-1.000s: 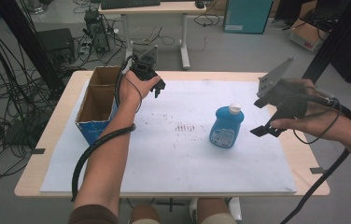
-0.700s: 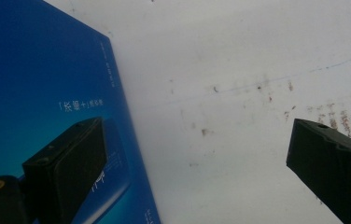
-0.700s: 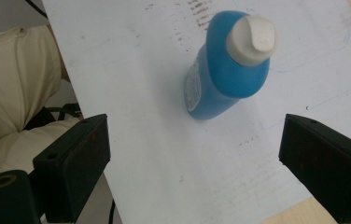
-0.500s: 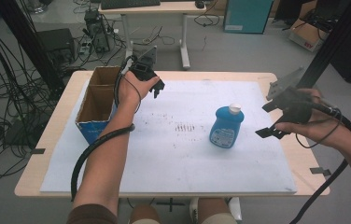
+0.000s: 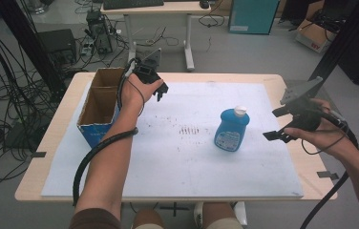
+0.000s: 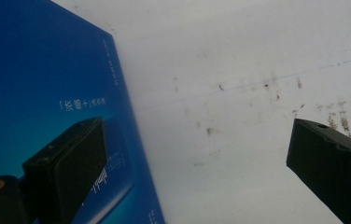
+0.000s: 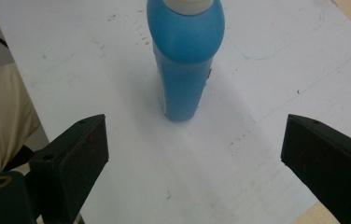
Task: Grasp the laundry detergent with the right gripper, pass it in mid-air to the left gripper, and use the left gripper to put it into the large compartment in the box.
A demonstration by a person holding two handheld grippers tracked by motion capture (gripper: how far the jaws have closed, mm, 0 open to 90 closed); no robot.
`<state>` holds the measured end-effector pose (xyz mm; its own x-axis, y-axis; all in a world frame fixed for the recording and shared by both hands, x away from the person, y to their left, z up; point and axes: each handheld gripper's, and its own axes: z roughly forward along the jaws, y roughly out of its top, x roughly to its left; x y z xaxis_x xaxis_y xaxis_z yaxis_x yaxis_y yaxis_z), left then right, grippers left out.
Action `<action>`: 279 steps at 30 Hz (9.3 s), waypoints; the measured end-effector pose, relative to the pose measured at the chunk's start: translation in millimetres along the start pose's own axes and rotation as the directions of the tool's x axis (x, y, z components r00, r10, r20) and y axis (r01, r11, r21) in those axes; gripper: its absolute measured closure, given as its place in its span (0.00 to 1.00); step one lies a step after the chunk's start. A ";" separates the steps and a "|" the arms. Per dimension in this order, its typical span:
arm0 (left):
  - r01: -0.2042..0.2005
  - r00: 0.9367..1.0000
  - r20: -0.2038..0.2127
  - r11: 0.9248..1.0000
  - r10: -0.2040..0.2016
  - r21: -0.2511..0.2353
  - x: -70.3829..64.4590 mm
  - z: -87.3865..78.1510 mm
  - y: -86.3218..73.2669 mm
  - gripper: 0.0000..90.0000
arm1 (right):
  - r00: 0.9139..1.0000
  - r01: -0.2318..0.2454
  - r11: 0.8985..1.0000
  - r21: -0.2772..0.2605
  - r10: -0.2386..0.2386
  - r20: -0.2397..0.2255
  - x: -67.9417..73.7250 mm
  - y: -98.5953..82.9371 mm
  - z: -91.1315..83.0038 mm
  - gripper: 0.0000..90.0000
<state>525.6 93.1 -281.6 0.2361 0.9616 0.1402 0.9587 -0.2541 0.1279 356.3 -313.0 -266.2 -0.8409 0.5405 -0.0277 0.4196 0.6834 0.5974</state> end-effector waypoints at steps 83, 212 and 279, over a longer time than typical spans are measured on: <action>-0.011 1.000 0.010 1.000 0.011 0.000 -2.0 3.4 -1.3 0.06 | 0.998 -0.064 0.952 -0.298 0.055 -0.040 4.0 -27.1 140.9 0.03; -0.010 1.000 -0.009 1.000 0.009 -0.006 3.0 -0.6 -5.3 0.06 | 0.997 -0.033 0.916 -0.401 0.005 -0.071 1.4 -36.0 149.3 0.45; -0.004 1.000 -0.018 0.999 0.004 -0.032 -1.3 -18.0 -10.3 0.06 | 0.999 -0.013 0.914 -0.405 -0.008 -0.048 3.7 -37.1 149.6 0.45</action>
<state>512.5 92.5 -265.5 0.2366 0.9586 0.1587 0.9522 -0.2613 0.1584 388.8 -262.9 -408.3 -0.8596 0.5109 0.0067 0.2559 0.4191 0.8711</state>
